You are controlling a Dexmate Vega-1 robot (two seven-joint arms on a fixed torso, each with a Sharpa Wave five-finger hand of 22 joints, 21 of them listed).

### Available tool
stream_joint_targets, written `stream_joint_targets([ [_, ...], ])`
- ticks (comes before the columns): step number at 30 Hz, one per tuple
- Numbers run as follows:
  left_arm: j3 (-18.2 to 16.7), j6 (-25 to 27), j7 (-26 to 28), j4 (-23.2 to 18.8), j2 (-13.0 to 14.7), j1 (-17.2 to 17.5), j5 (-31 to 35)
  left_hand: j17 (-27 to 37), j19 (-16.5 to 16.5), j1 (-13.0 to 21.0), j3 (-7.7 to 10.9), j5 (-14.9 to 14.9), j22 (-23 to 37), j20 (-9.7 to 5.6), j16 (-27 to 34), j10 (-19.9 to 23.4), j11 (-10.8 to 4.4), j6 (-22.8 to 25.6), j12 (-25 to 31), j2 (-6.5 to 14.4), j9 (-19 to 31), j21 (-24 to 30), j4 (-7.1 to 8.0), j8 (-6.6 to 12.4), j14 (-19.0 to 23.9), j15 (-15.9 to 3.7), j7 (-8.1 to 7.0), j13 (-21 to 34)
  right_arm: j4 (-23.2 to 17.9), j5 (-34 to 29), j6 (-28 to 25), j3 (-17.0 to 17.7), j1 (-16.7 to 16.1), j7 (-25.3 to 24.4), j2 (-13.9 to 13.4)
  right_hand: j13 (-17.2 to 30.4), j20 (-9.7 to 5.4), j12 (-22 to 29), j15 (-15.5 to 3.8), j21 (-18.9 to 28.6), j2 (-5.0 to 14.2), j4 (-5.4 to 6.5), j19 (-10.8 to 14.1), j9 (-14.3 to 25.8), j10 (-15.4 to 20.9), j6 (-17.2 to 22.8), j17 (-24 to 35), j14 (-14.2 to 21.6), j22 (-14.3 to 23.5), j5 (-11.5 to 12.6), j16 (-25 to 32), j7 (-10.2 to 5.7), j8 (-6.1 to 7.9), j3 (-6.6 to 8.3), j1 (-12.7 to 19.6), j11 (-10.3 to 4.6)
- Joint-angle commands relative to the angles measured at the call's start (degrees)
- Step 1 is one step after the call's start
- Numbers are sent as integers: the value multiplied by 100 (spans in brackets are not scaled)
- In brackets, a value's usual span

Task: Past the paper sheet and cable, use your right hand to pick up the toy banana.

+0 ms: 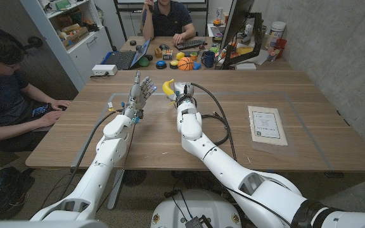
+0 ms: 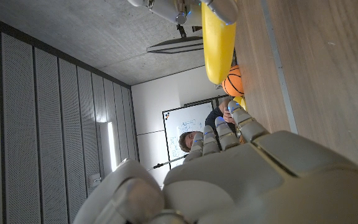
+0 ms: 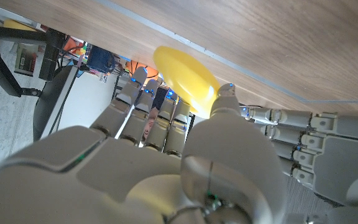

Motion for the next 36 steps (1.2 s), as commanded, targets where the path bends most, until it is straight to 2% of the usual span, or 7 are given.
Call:
stream_joint_targets([
  [1,-35,-1,4,-65,24,57,-16,16,55,66,-17,-16,12,21,38,27,6,16,37,-10,10,22,-23,35,47,20,-10,15,-148,-107,-12,57,121,-10,-63,13,10,-23,-895,36,72,85,-18,21,-4,810,20,5,10,36,-22,-762,-18,109,132,-5],
  [23,-41,-11,-46,-16,36,30,-35,16,64,81,-18,-27,12,35,36,31,0,14,37,0,11,23,-28,34,43,24,-10,15,-435,-316,-157,173,291,64,-216,14,-7,-71,-908,49,64,107,-39,16,1,818,23,-3,15,35,-34,-783,-29,152,173,-43],
  [28,-37,24,-12,-34,39,31,-21,17,62,84,-18,-30,13,39,36,27,1,16,36,3,11,22,-29,34,42,20,-3,15,-602,-388,-208,211,257,130,-309,15,-11,-74,-907,53,61,112,-42,16,19,823,24,2,16,35,-33,-774,-30,160,180,-5],
  [36,-3,32,-36,49,29,-51,-3,17,64,88,-20,-34,13,39,36,25,4,18,34,7,11,23,-30,35,42,22,-8,15,-1111,-469,-215,299,82,149,-537,16,-12,-96,-908,57,55,122,-54,15,16,835,25,-7,18,34,-39,-789,-31,175,194,-29],
])
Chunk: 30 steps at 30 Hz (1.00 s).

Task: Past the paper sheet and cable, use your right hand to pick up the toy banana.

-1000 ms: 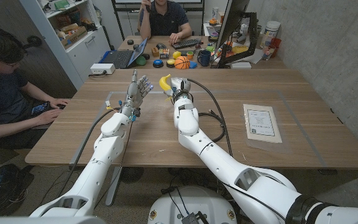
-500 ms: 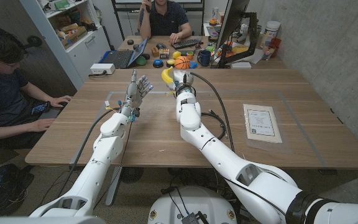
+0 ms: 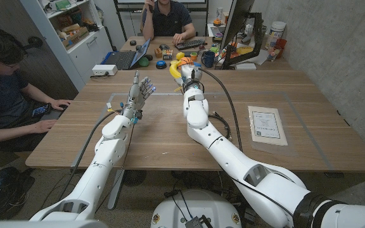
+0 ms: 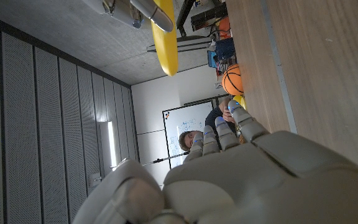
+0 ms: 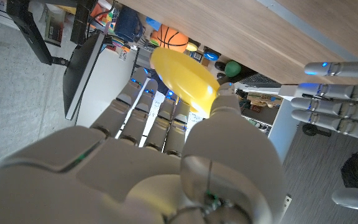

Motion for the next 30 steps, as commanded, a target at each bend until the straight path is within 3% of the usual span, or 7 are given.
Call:
stream_joint_targets([
  [1,35,13,-30,88,-5,-90,17,17,33,66,4,-9,13,11,36,27,2,17,35,30,11,22,-6,35,42,22,-8,15,-572,-136,-55,118,-173,54,-262,15,18,-31,-909,58,92,53,-23,16,22,832,26,-7,19,23,-18,-792,48,104,111,-29],
  [9,62,-2,-66,151,-23,-149,20,17,35,70,3,-13,13,8,37,29,5,24,35,33,11,23,-8,37,45,27,-9,15,-866,-225,-48,183,-206,75,-398,16,19,-42,-907,63,89,63,-33,15,40,857,27,-7,21,22,-19,-795,53,118,121,-26],
  [30,80,16,-37,216,-27,-207,55,17,42,81,0,-22,14,15,36,27,6,20,33,42,11,23,-10,34,42,28,-10,15,-1158,-374,-130,391,-96,108,-536,18,9,-72,-912,72,84,72,-56,14,59,888,28,-15,23,23,-24,-816,55,152,158,-48],
])
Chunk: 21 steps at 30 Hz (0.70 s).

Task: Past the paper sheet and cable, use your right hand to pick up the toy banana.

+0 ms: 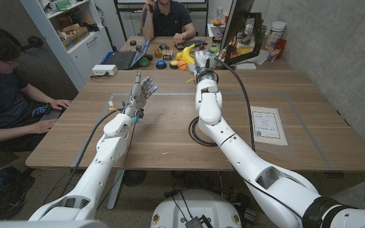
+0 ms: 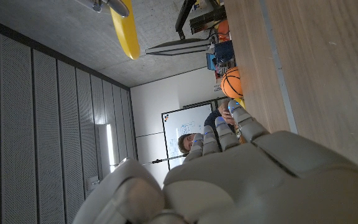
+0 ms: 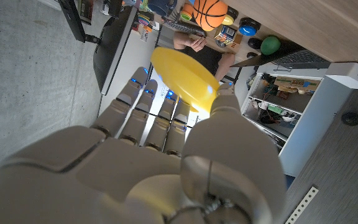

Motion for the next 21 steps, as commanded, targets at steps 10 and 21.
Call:
stream_joint_targets([
  [10,27,-10,-7,58,-19,-60,16,17,47,56,-1,-27,14,15,35,33,3,10,35,16,11,24,-11,35,41,28,-6,15,-180,-140,-73,160,115,96,-135,18,-18,-41,-915,33,121,57,-39,12,30,895,28,-20,24,32,-4,-822,5,119,91,-68],
  [21,32,-26,-15,133,-29,-118,22,17,49,60,-3,-31,15,15,37,36,4,10,36,19,12,24,-12,34,46,28,-1,15,-102,-103,-61,184,161,76,-115,20,-20,-52,-915,39,121,61,-44,13,37,906,29,-21,25,32,-4,-822,7,134,106,-40],
])
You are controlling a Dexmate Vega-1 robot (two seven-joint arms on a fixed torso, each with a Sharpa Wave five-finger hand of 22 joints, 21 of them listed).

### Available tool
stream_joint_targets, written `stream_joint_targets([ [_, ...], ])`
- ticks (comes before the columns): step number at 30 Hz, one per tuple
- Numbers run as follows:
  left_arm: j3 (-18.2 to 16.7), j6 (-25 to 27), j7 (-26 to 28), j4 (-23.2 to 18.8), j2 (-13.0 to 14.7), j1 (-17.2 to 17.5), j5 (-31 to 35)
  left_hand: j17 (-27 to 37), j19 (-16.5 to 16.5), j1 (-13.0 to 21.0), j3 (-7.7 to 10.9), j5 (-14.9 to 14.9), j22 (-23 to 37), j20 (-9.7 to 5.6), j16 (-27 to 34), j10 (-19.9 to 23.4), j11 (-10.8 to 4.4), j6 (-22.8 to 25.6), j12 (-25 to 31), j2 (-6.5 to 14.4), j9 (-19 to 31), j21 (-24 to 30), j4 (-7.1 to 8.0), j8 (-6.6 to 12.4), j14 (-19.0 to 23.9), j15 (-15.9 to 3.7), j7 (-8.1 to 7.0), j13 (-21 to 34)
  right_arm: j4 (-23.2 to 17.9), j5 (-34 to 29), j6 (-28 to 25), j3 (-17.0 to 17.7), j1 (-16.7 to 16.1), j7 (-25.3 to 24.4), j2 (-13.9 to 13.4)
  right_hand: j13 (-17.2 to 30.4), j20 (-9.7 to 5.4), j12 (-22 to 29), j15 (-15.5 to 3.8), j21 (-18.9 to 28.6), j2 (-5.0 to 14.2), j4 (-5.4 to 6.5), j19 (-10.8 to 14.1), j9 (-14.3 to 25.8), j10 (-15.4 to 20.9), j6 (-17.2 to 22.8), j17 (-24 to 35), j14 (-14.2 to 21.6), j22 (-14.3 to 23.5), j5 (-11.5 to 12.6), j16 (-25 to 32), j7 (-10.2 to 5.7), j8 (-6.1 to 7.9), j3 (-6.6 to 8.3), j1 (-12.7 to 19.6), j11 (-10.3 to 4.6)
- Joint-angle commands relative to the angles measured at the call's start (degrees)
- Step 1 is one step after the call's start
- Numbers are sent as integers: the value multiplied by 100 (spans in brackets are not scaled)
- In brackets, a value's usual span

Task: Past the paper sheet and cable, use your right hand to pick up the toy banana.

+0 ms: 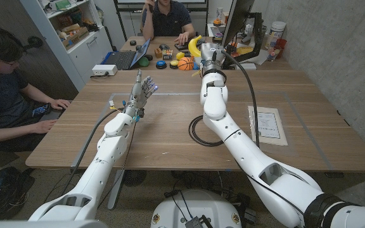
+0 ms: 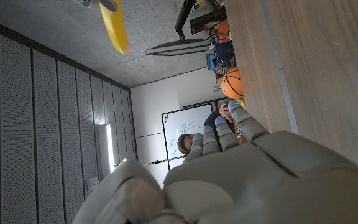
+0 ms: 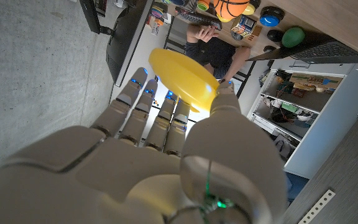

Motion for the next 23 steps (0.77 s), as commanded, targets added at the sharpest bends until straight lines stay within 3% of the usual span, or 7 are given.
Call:
stream_joint_targets([
  [1,14,-7,9,72,-13,-64,18,17,48,61,-3,-31,15,15,37,37,4,12,36,19,12,24,-12,35,46,28,-2,15,51,18,8,41,56,-6,0,7,-1,1,-915,40,135,45,-24,12,15,895,29,-21,25,26,-4,-835,48,75,93,-20],
  [23,44,-58,-36,224,-44,-177,30,17,47,70,-6,-39,15,27,36,30,6,12,33,26,12,23,-14,35,42,28,1,15,120,47,-8,48,80,-41,9,9,-8,-29,-917,53,122,47,-33,14,21,898,29,-24,26,28,-6,-835,43,103,127,-19],
])
